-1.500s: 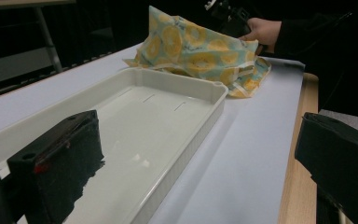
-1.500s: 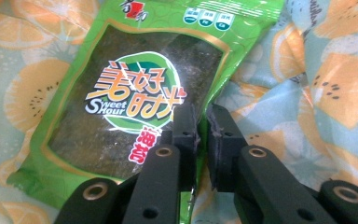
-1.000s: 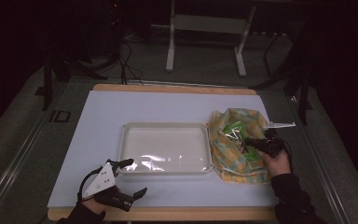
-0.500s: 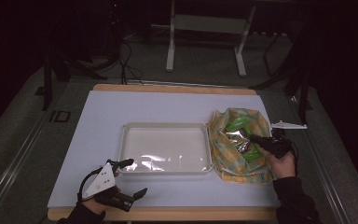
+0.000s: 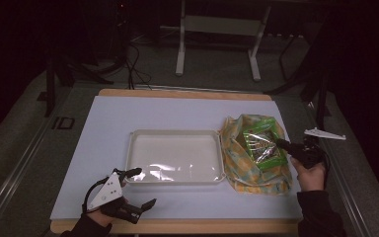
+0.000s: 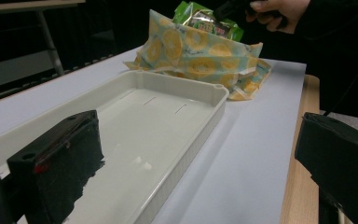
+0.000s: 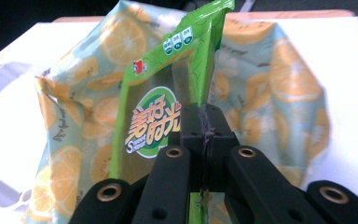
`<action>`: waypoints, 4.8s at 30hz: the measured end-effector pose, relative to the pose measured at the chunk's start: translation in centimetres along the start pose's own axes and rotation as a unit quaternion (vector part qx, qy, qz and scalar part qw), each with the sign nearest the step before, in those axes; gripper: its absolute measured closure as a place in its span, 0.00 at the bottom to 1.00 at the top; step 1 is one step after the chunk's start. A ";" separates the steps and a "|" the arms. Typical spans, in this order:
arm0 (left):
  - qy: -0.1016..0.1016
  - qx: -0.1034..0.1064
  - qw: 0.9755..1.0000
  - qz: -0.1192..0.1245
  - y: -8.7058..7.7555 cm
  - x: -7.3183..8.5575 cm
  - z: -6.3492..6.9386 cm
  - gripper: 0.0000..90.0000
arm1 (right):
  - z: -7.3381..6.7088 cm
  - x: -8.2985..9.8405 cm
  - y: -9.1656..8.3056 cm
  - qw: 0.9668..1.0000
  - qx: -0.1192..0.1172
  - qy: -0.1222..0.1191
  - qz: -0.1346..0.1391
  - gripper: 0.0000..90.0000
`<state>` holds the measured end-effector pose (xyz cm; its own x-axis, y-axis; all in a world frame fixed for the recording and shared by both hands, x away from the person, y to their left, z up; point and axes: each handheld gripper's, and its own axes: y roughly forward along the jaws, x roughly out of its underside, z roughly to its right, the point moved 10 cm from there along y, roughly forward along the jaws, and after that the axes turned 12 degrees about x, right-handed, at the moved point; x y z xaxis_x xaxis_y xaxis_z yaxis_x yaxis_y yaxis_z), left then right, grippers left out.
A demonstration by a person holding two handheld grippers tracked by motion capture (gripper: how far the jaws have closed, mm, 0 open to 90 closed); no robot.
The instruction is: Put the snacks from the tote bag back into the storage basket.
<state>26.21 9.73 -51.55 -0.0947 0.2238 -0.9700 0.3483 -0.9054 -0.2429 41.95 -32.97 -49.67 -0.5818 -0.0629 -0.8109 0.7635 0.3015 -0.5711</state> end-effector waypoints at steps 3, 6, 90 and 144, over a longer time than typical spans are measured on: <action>0.000 0.000 1.000 0.001 0.0 0.0 0.0 0.01 | 0.3 -0.2 -0.6 1.000 0.003 0.009 0.005 0.99; 0.000 0.000 1.000 0.000 0.1 0.0 0.0 0.01 | 0.6 -0.6 -1.2 1.000 0.004 0.016 0.010 0.99; 0.002 -0.002 1.000 0.004 -0.1 -0.2 0.0 0.01 | -8.3 -10.2 -6.1 0.992 -0.059 0.030 0.110 0.99; 0.010 0.005 1.000 0.010 -0.1 -0.5 0.5 0.01 | -19.9 -5.5 1.5 0.986 -0.104 0.069 0.107 0.99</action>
<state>25.74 9.54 -51.04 -0.0683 0.2124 -0.9748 0.3399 -0.9136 -0.2229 40.74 -13.22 -43.55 -0.4571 0.1497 -0.8767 0.8075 0.4831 -0.3385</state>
